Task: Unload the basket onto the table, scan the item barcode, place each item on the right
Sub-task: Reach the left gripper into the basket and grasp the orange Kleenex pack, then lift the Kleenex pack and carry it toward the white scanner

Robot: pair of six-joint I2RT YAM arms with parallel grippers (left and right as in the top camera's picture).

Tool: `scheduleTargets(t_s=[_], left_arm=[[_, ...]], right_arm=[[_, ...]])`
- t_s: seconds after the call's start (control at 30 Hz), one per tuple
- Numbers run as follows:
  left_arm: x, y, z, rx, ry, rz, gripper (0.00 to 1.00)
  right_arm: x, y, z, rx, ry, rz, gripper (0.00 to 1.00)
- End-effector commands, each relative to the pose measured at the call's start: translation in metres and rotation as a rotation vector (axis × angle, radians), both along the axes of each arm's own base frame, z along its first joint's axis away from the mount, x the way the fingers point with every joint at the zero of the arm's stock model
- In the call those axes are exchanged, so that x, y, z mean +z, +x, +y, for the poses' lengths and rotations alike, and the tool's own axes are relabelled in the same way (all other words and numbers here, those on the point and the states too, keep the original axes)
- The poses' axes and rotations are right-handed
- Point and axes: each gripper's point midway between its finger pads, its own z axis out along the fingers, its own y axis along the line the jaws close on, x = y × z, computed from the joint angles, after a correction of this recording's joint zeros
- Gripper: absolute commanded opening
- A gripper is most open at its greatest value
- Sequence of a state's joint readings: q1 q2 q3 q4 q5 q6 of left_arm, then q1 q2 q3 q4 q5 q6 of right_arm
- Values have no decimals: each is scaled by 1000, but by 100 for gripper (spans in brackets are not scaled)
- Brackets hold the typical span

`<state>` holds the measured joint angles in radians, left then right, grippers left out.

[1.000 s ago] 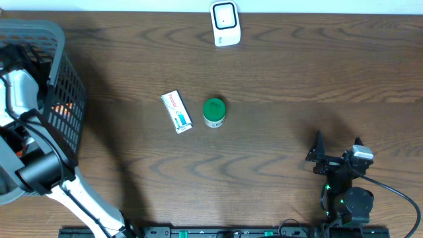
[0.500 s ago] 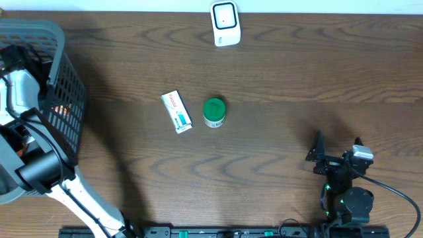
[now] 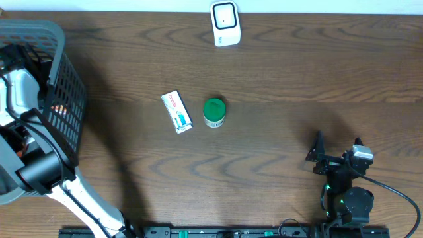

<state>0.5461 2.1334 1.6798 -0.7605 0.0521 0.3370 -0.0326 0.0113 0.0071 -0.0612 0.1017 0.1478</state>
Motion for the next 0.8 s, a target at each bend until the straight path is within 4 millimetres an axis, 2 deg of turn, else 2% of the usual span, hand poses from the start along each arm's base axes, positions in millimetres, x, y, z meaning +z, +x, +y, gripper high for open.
scheduleTargets(t_s=[0.0,0.07,0.1,0.23,0.37,0.43,0.6,0.77], left_arm=[[40,2,9,48,75,-62,36],[61,3,10,83,89,-111,36],[80,3,10,97,105,-150,36],[123,-1,8,122,139,-236,36],[172,-11,2,179,161,-339,37],[203,-21,-5,235,160,-410,36],[259,-41,-35,227,111,-552,37],[306,-47,-93,87,-59,-717,37]], right_arm=[[-1,0,-2,-7,-11,3,99],[-1,0,-2,-7,-11,3,99],[-1,0,-2,-7,-11,3,99],[-1,0,-2,-7,-11,3,99],[-1,0,-2,-7,-11,3,99],[-1,0,-2,-7,-11,3,99],[-1,0,-2,-7,-11,3,99],[-1,0,-2,-7,-11,3,99]])
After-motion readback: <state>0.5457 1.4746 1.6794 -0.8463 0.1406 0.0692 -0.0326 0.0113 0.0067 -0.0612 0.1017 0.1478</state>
